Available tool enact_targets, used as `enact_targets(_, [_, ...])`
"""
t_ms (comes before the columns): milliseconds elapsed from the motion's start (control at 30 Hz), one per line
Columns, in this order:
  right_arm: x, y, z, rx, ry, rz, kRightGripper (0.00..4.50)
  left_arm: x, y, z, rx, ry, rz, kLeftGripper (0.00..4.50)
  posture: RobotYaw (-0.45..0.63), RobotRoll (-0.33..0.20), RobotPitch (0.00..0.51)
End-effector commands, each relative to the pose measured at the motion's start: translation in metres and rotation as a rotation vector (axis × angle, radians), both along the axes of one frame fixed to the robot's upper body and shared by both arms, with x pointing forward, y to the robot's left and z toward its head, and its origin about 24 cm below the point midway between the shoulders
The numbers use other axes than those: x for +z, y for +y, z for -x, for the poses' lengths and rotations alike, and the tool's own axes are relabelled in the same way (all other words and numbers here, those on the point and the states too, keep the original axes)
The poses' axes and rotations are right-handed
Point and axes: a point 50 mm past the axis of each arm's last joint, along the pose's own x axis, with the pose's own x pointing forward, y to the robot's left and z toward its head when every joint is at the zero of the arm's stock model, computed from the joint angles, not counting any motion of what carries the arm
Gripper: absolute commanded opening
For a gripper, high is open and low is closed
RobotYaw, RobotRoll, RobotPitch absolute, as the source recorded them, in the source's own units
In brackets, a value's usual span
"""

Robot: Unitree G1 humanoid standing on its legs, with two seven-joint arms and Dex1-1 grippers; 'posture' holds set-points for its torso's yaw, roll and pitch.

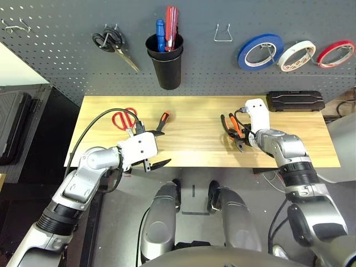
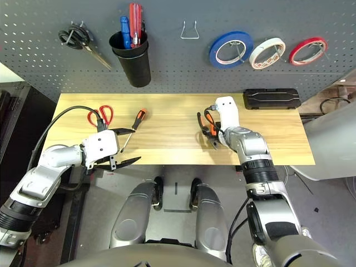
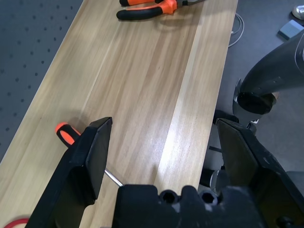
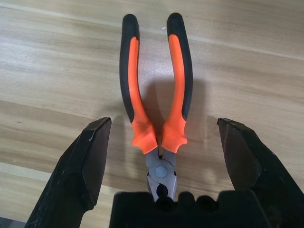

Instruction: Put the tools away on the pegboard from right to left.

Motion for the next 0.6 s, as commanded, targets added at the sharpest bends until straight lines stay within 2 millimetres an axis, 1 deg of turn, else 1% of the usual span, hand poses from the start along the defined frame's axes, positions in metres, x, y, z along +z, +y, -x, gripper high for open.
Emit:
enact_targets(33, [-0.015,-0.002,0.003,-0.008,0.077,0.019,4.45,-0.005,0.001,0.001,-0.007,0.027,-0.031,4.50,0.24,0.000,0.317])
enact_targets(433, [-0.027,0.003,-0.007,0.006,0.140,0.063,4.45,-0.004,-0.003,-0.002,0.000,0.015,-0.034,4.50,0.25,0.000,0.334])
enact_targets(600, [-0.031,0.003,-0.009,0.011,0.154,0.071,4.45,-0.005,-0.002,-0.001,0.006,0.018,-0.036,4.50,0.26,0.000,0.335])
